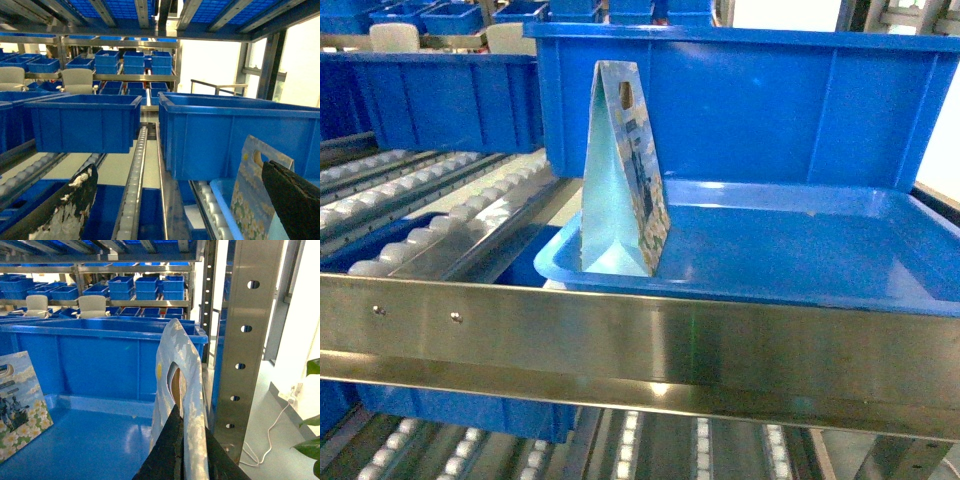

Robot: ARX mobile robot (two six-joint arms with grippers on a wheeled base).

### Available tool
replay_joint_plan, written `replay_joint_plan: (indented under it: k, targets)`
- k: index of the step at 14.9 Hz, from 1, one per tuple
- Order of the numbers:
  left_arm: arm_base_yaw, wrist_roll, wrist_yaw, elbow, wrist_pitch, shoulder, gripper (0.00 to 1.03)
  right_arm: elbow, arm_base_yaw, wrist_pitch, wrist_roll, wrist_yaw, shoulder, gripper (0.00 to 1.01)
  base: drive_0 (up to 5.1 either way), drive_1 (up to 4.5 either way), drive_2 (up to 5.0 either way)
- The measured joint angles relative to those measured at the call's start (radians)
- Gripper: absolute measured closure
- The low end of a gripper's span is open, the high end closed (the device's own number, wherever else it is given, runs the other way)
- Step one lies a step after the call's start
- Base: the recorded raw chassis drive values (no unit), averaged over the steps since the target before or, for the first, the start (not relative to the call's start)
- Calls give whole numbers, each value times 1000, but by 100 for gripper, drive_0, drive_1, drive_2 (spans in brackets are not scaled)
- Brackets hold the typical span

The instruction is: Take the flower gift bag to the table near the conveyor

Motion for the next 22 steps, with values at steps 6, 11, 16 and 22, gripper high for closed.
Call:
replay_joint_plan:
  k: [6,11,16,22]
  targets:
    - [-129,-32,8,333,45,381,5,0,0,0,0,0,1,99,0,0,0]
    - [-227,-4,-97,377,77,536,5,0,0,0,0,0,1,99,0,0,0]
    - [-266,56,-100,428,97,678,5,0,0,0,0,0,1,99,0,0,0]
    - [-278,86,-121,493,101,778,5,0,0,0,0,0,1,99,0,0,0]
